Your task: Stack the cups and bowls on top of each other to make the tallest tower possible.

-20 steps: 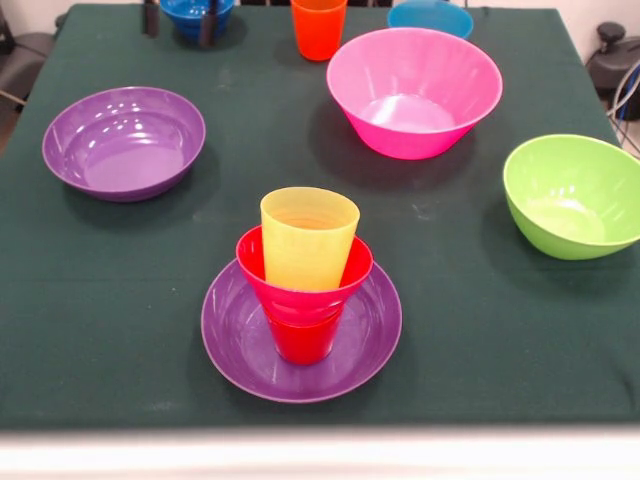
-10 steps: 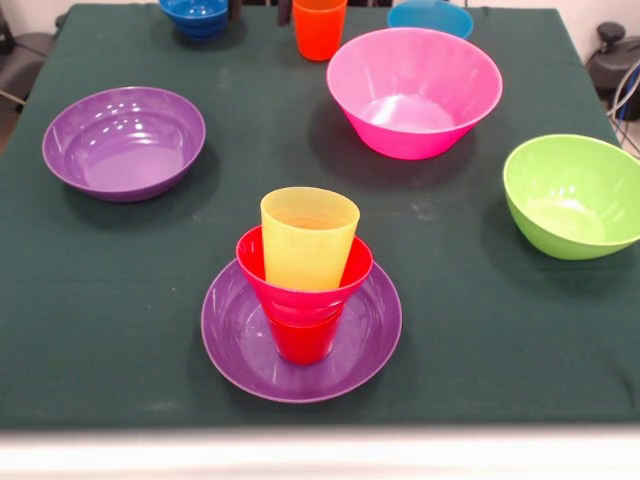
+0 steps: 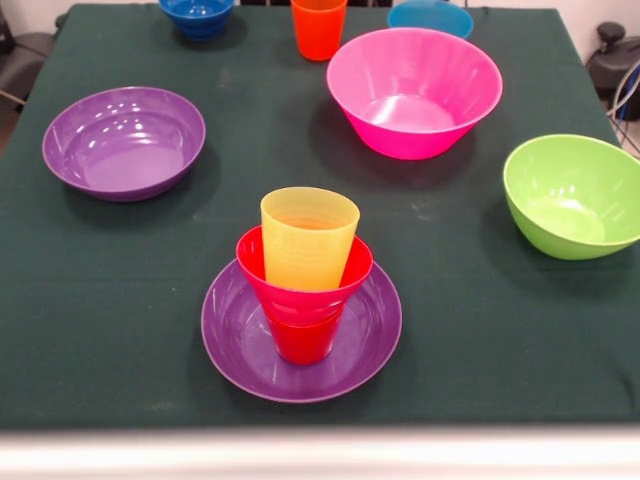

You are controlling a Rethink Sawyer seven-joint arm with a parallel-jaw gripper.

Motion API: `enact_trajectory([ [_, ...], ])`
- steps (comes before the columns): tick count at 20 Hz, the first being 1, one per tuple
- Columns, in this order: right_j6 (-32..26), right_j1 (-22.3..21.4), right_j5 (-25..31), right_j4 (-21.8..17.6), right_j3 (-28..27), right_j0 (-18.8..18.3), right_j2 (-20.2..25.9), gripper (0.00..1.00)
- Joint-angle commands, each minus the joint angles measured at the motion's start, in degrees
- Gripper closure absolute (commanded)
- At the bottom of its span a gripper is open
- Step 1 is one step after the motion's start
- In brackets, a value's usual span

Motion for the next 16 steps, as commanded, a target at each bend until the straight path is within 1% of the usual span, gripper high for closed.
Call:
enact_trajectory([
  [1, 1.07, 5.68, -6.71, -9.23, 1.72, -0.03, 1.43, 0.0],
  [2, 1.69, 6.14, -7.3, -9.71, 1.6, -0.02, 1.25, 0.0],
  [5, 4.05, 8.62, -9.44, -11.27, -0.36, 1.75, -0.38, 0.0],
  [9, 4.46, 10.01, -10.47, -11.7, -1.38, 1.79, -0.78, 0.0],
  [12, 6.05, 11.66, -11.95, -11.88, -2.9, 3.67, -2.71, 0.0],
  [14, 6.63, 12.96, -13.4, -11.69, -3.79, 3.97, -3.2, 0.0],
  [16, 6.55, 13.54, -13.65, -11.22, -4.1, 4.03, -3.33, 0.0],
])
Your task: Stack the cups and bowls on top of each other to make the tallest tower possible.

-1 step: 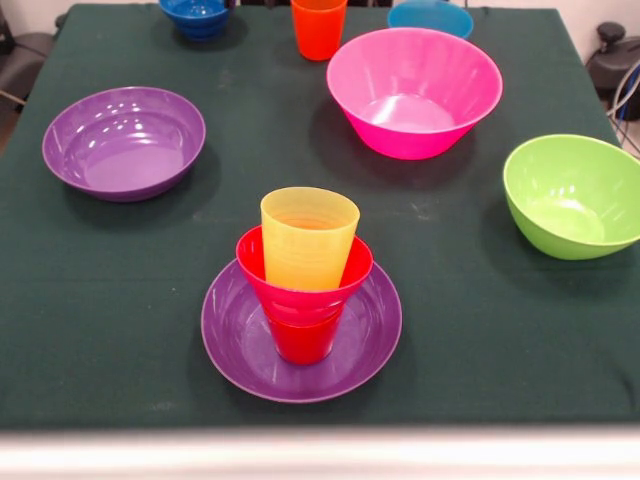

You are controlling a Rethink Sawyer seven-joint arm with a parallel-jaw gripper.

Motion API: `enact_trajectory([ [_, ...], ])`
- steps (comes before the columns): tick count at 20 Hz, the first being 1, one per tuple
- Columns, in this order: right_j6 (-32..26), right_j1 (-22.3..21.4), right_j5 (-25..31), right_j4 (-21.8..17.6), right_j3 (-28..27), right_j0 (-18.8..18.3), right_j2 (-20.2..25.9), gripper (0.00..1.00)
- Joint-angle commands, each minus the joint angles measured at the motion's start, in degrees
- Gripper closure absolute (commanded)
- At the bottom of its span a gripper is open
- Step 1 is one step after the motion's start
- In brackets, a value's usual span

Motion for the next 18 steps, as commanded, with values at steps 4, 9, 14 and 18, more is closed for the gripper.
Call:
enact_trajectory([
  [4, 6.12, 7.48, -5.92, -2.57, -4.18, 2.17, 0.05, 0.0],
  [9, 5.23, 6.77, -5.1, -1.91, -4.04, 1.84, 0.05, 0.0],
  [14, 3.54, 3.61, -0.57, -0.77, -3.38, 1.81, 0.09, 0.0],
  [18, -0.18, -1.59, 5.95, 1.11, -2.13, 0.2, 1.6, 0.0],
])
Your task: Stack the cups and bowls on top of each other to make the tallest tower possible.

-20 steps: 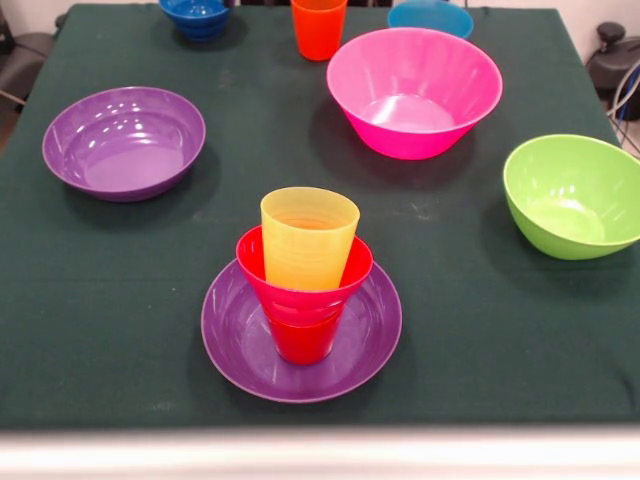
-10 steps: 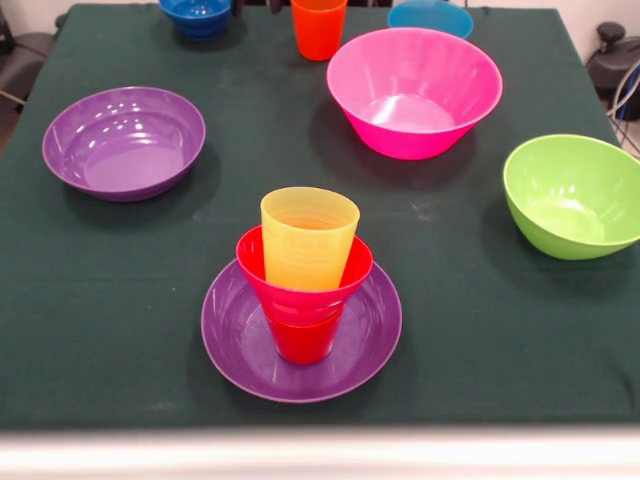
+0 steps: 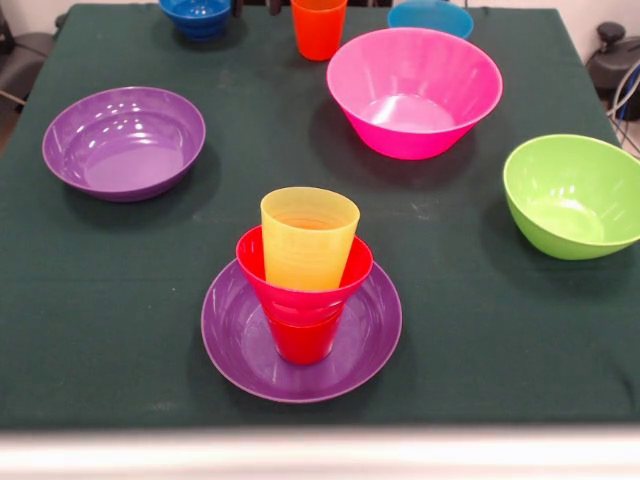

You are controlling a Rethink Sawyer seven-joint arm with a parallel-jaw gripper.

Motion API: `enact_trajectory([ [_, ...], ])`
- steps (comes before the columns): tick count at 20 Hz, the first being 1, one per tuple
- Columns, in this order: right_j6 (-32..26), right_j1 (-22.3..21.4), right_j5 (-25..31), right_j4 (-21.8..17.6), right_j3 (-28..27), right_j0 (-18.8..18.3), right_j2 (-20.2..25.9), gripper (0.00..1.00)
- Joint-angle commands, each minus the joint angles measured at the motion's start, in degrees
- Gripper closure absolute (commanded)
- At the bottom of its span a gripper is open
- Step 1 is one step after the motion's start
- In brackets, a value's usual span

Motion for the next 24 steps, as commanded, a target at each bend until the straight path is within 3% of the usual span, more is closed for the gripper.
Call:
enact_trajectory([
  [1, -0.57, -6.14, 9.8, 1.23, -2.07, -0.52, 3.97, 0.0],
  [7, -0.95, -7.67, 12.17, 1.24, -1.91, -1.39, 5.06, 0.0],
  [11, -0.18, -7.24, 10.75, -0.16, -1.56, -2.59, 5.21, 0.0],
  [15, 1.31, -5.49, 7.49, -1.48, -0.52, -3.3, 5.43, 0.0],
  [17, 5.32, -5.62, 4.01, 2.47, 2.48, -7.0, 7.55, 0.0],
  [19, 4.43, -5.16, 4.16, 0.84, 1.92, -6.1, 7.02, 0.0],
  [22, 4.89, -2.63, 1.9, 1.27, 4.47, -10.37, 9.53, 0.0],
  [24, 7.37, -0.86, -0.34, 0.17, 3.5, -8.14, 6.2, 0.0],
])
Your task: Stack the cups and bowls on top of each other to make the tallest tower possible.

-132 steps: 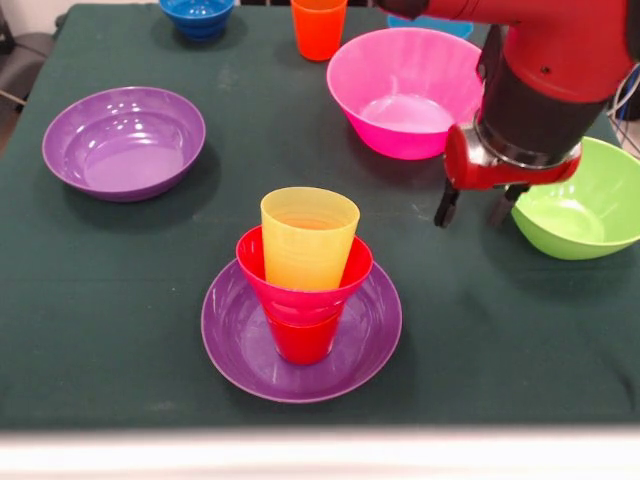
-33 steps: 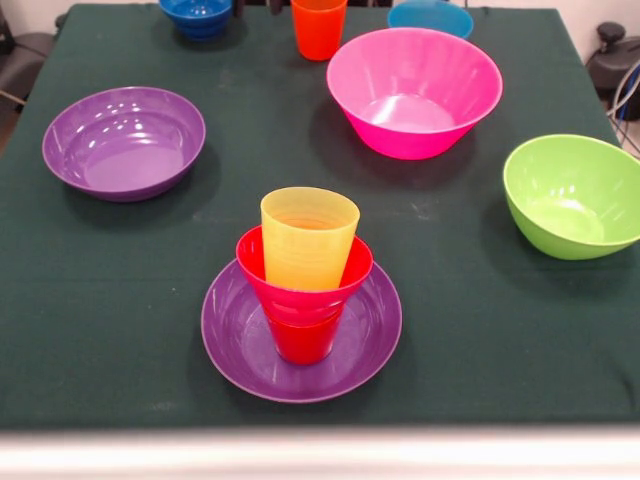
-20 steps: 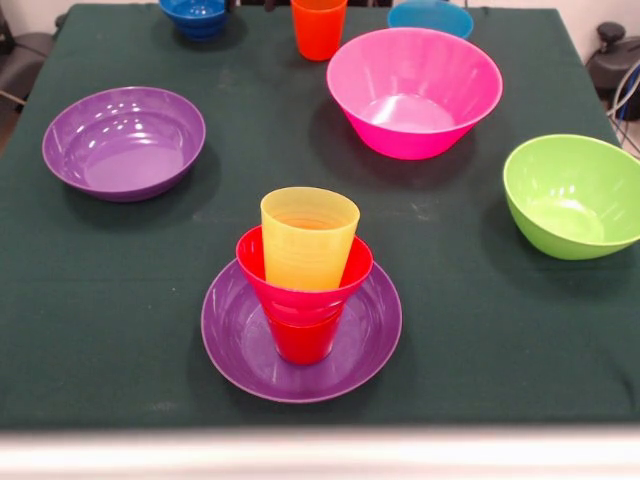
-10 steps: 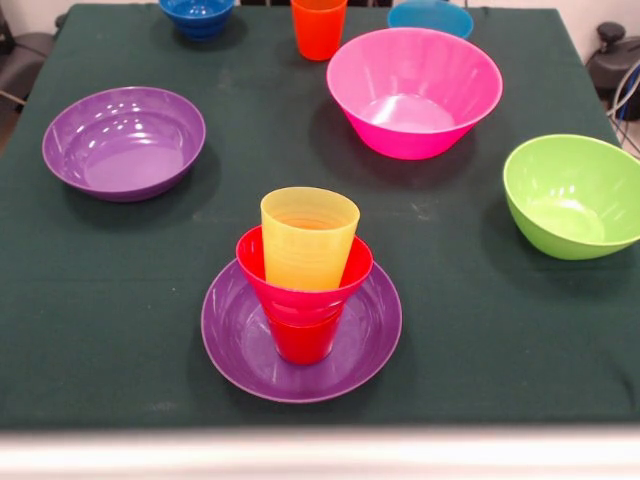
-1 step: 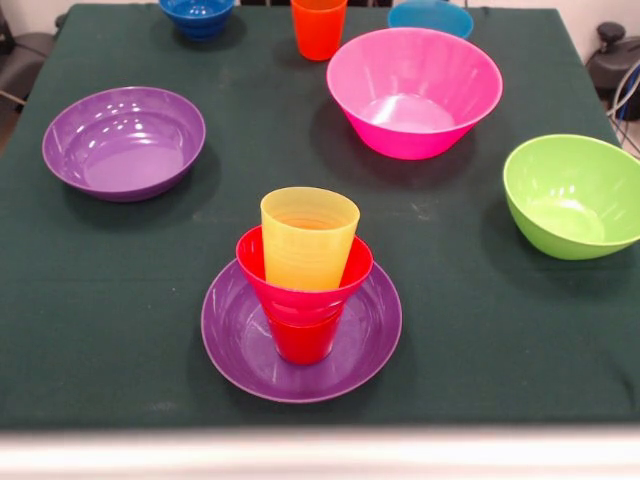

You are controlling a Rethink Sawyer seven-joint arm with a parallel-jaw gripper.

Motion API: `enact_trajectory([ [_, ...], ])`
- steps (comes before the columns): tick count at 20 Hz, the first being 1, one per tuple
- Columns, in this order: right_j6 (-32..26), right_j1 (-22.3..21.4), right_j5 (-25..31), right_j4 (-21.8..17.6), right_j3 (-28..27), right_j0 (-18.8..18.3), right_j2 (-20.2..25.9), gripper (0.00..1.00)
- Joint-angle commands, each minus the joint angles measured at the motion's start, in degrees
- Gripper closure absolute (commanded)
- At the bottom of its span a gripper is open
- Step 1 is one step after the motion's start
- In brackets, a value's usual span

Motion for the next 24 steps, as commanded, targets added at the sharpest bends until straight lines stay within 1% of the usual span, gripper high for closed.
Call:
enact_trajectory([
  [1, 8.92, 7.54, -7.0, -0.09, 2.47, 0.25, 2.56, 0.0],
  [2, 8.32, 7.97, -7.41, -1.24, 2.44, 0.76, 2.12, 0.0],
  [4, 6.61, 7.85, -6.81, -2.3, 2.78, 0.78, 2.07, 0.0],
  [5, 7.12, 7.83, -7.61, -1.84, 3.4, 0.32, 1.77, 0.0],
  [7, 7.53, 10.09, -8.65, -0.85, 3.62, -2.05, 2.43, 0.0],
  [8, 7.6, 12.17, -9.54, -0.94, 3.14, -2.51, 2.76, 0.0],
  [11, 9.45, 15.01, -12.06, -0.41, 2.44, -0.85, 0.81, 0.0],
  [13, 8.23, 15.71, -12.06, -0.97, 2.33, -0.94, 1.35, 0.0],
  [14, 8.56, 16.05, -12.2, -0.37, 2.41, -1.27, 1.3, 0.0],
  [17, 8.65, 16.45, -11.15, 1.59, 2.86, -5.21, 3.05, 0.0],
  [19, 9.34, 16.73, -11.58, 2.07, 2.32, -4.11, 1.89, 0.0],
  [20, 9.99, 16.93, -12.0, 2.59, 2.39, -4.14, 1.58, 0.0],
  [23, 10.3, 17.74, -12.09, 2.83, 1.12, -1.23, 0.71, 0.0],
  [24, 10.37, 17.9, -12.38, 2.69, 0.89, -0.89, 0.42, 0.0],
])
